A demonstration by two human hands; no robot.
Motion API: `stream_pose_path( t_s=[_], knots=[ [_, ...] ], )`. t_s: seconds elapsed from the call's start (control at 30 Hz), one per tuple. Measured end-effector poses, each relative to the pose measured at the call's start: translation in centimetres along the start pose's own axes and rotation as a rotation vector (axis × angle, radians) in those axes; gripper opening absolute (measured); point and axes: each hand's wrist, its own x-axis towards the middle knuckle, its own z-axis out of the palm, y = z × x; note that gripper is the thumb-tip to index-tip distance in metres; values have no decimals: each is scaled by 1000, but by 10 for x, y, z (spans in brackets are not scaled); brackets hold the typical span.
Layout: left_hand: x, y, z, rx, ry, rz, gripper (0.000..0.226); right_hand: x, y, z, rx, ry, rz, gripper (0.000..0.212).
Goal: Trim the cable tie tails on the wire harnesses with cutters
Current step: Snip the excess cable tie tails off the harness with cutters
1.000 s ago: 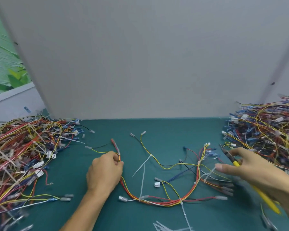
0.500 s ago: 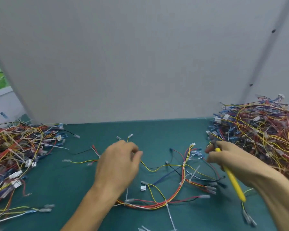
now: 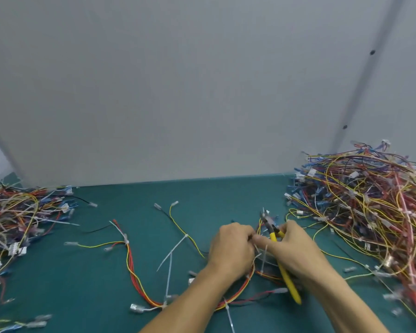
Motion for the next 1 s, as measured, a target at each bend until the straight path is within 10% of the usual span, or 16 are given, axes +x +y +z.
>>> stream_pose_path(
  t_s=[0.5, 1.0],
  knots=[
    [-36, -31, -9, -345, 134, -12, 6, -22, 17, -20, -462, -307, -492, 10],
    [-23, -35, -7, -490, 83, -94, 29, -22, 24, -23, -880, -47, -543, 16]
  ],
)
